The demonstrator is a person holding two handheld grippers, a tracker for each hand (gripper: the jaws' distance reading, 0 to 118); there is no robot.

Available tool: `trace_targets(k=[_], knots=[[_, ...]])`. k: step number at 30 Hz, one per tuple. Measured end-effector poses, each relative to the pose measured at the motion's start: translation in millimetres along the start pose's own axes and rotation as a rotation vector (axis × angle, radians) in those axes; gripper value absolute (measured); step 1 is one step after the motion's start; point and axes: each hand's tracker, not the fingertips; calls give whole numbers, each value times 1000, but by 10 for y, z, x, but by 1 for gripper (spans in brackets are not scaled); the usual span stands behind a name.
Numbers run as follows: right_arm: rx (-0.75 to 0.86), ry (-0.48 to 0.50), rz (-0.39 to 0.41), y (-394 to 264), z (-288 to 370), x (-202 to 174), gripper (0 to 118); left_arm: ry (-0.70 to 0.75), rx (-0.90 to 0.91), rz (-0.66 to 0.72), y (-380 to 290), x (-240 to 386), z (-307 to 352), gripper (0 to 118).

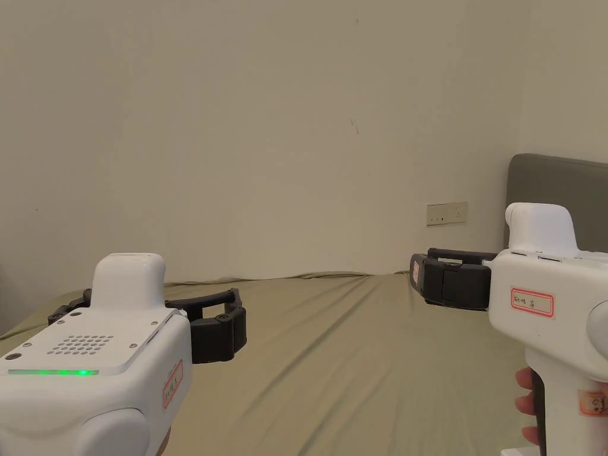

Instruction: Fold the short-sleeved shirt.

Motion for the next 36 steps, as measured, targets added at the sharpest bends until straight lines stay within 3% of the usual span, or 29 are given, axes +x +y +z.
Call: trace_targets(k=[36], knots=[[19, -22, 34, 39, 120, -77, 118, -12, -20, 0, -4, -17, 80, 118]])
